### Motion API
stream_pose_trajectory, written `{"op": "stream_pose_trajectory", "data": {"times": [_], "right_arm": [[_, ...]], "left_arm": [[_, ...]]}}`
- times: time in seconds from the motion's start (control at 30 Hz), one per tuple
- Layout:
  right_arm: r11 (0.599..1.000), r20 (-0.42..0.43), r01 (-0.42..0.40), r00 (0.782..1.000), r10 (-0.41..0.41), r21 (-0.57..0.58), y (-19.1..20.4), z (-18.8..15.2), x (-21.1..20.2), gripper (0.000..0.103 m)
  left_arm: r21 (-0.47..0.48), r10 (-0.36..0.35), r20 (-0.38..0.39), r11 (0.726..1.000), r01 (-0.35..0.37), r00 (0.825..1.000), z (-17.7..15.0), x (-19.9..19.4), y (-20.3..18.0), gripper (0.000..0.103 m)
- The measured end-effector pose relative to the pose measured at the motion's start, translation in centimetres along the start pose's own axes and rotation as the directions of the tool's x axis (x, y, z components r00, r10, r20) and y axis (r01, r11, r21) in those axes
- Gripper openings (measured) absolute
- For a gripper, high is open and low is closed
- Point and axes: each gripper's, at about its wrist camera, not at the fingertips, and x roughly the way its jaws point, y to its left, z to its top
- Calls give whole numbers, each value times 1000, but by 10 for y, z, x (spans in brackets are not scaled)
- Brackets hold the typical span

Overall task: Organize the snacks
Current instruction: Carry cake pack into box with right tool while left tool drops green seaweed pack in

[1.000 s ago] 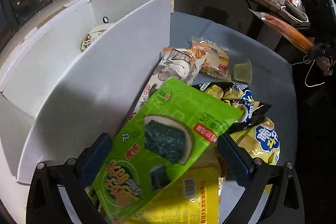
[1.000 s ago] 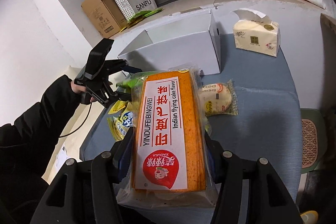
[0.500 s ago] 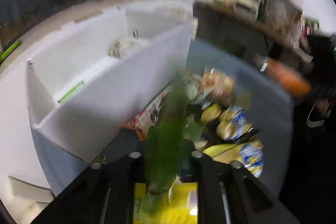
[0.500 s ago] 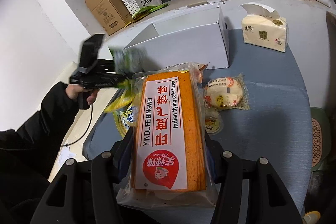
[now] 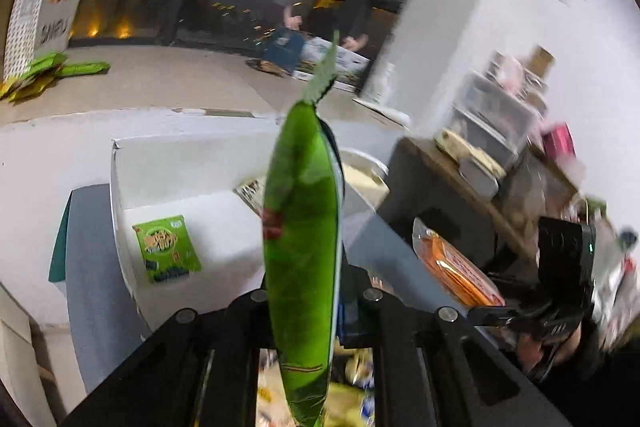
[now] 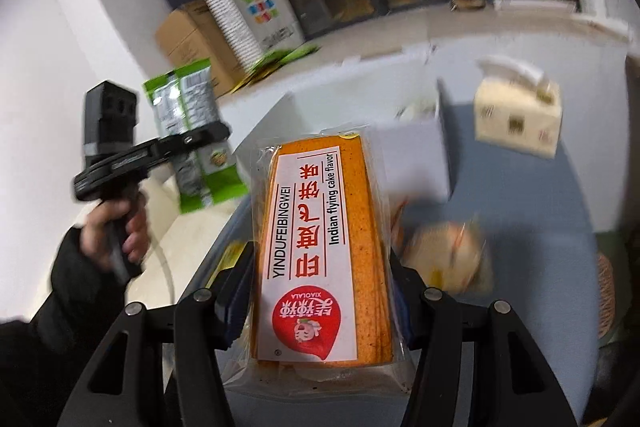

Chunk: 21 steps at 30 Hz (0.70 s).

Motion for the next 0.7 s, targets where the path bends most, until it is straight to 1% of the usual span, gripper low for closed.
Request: {"op": "stream_pose_trajectory", "data": {"times": [0.03,0.1,0.13,0.2,0.3,0.37,0.43,0.47,0.53,0.57,0.6,0.63,0.67,0.7], "right_arm": [[1000,20,23,1000,-24,6,1,14,4,62],[999,52,37,998,-38,15,2,40,13,62],[998,62,53,997,-55,22,2,54,20,62],[997,69,78,994,-80,22,4,77,34,62],[992,60,127,990,-128,17,4,108,62,62],[988,52,149,987,-151,35,0,125,82,62],[984,32,173,984,-174,50,-5,139,101,62],[981,25,186,982,-187,47,-6,143,109,62],[977,10,211,977,-211,33,-8,152,126,62],[976,4,217,976,-217,30,-9,153,132,62],[975,-5,222,975,-222,29,-10,156,139,62],[975,-12,219,976,-218,29,-11,158,146,63],[975,-12,218,976,-218,29,-12,158,149,67],[973,-8,227,974,-227,30,-13,160,153,84]], "left_arm": [[-6,16,2,1000,-16,1000,8,4,0,15],[-20,44,-9,999,-44,999,27,18,4,15],[-22,73,-21,997,-73,997,38,28,6,15],[-19,115,-37,993,-116,993,52,42,11,15],[-44,148,-72,987,-151,986,68,65,22,15],[-47,187,-103,980,-193,977,75,79,29,15],[-52,217,-133,973,-225,967,75,88,36,15],[-52,238,-145,967,-248,960,76,94,40,15],[-57,252,-166,963,-264,953,75,100,48,15],[-54,278,-173,955,-291,945,75,103,52,15],[-55,288,-176,952,-301,941,74,102,55,17],[-62,293,-187,949,-309,938,73,102,59,24],[-71,311,-204,941,-331,928,72,104,63,35],[-69,339,-213,930,-361,916,71,104,66,66]]}}
